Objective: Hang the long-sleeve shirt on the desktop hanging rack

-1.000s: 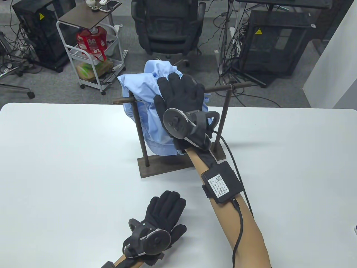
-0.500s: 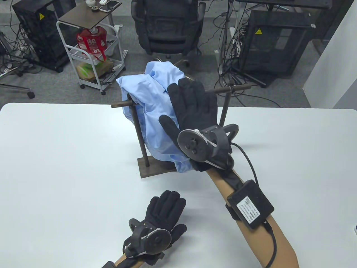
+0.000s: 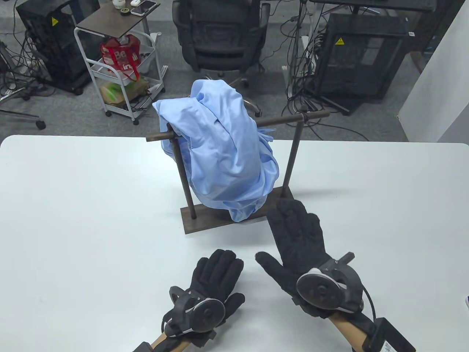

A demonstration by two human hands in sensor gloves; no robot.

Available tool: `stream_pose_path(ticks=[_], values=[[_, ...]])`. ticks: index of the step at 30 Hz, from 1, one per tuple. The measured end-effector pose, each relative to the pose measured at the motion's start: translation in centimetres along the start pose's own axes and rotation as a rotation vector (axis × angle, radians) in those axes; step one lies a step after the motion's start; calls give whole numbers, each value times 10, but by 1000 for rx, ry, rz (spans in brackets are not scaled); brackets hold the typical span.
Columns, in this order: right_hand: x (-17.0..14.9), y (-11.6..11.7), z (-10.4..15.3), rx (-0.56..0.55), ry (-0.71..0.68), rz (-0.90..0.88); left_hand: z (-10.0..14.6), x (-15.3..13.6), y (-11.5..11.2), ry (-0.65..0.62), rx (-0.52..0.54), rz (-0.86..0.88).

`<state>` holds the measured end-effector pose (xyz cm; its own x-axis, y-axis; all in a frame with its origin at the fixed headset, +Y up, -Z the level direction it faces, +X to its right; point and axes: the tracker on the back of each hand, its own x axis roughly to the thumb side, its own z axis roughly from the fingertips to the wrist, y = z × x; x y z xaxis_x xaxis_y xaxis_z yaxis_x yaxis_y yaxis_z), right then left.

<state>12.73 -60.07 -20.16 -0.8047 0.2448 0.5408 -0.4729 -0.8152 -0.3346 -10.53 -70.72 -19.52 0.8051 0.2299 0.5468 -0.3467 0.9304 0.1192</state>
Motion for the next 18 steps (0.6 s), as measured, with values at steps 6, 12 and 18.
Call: stream_pose_path(ticks=[6,12,18], values=[[-6,26,47,62,-7,-39,-1,0,0,-1,-1,7],[-8,54,70,120,-7,-64,-2,-1,0,1,7,12],[-15,73,78,167,-3,-71,-3,-2,-1,2,8,24]])
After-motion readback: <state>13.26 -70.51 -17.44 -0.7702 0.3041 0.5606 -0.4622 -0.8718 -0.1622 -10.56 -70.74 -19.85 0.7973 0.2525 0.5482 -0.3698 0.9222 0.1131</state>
